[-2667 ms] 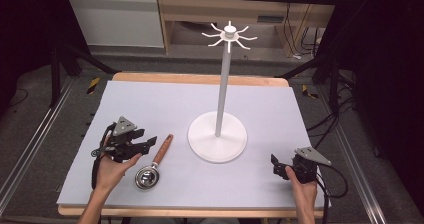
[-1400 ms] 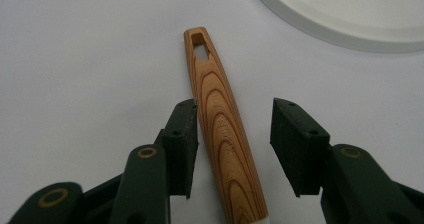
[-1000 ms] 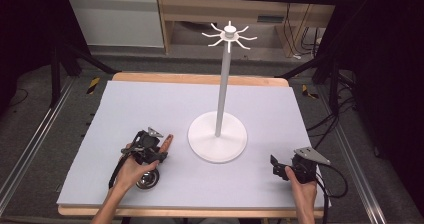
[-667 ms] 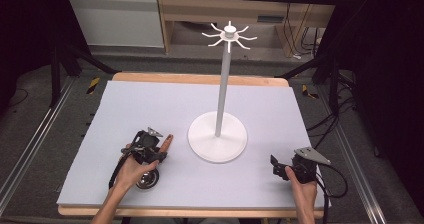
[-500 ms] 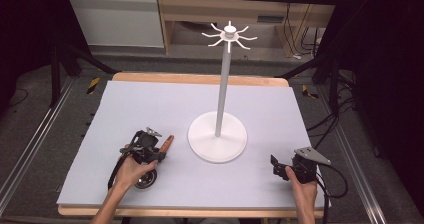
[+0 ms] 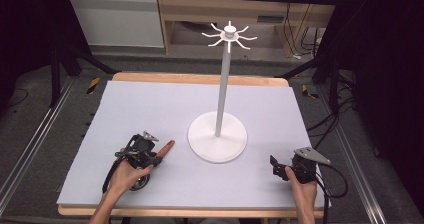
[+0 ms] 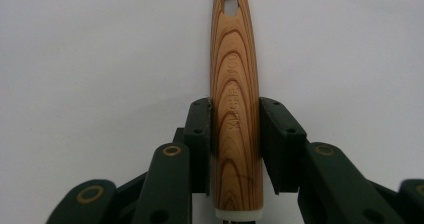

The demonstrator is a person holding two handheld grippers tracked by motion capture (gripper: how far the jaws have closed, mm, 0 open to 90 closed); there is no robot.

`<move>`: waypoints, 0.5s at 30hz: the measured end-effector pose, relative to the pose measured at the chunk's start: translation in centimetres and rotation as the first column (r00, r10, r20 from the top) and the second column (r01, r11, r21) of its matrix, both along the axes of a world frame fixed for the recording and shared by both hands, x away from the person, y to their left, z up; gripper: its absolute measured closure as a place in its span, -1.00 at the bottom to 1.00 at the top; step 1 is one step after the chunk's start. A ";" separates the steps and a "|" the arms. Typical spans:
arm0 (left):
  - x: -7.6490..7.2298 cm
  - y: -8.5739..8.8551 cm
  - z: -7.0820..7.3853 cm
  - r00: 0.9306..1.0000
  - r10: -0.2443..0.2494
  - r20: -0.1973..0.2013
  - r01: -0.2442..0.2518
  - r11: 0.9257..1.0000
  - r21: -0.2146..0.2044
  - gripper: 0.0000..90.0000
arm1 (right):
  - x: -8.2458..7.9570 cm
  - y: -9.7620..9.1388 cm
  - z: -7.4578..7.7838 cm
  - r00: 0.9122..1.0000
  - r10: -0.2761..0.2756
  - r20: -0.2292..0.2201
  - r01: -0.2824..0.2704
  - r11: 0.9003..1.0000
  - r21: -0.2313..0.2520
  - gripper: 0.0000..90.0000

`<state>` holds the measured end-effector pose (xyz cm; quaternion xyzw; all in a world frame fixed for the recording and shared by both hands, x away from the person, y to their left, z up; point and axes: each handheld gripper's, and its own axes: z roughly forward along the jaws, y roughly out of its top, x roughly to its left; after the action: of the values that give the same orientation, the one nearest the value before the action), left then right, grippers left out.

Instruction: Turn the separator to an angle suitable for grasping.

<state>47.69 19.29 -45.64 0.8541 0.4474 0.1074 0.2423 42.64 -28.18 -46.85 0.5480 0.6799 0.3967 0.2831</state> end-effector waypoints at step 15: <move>1.0 -1.1 0.8 0.999 -0.043 0.021 0.042 0.999 0.031 0.32 | 0.1 0.0 0.0 1.000 0.015 -0.015 -0.015 1.000 0.003 -0.88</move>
<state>48.71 18.18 -44.84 0.8659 0.4248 0.1184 0.2362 42.70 -28.19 -46.85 0.5465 0.6854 0.3955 0.2741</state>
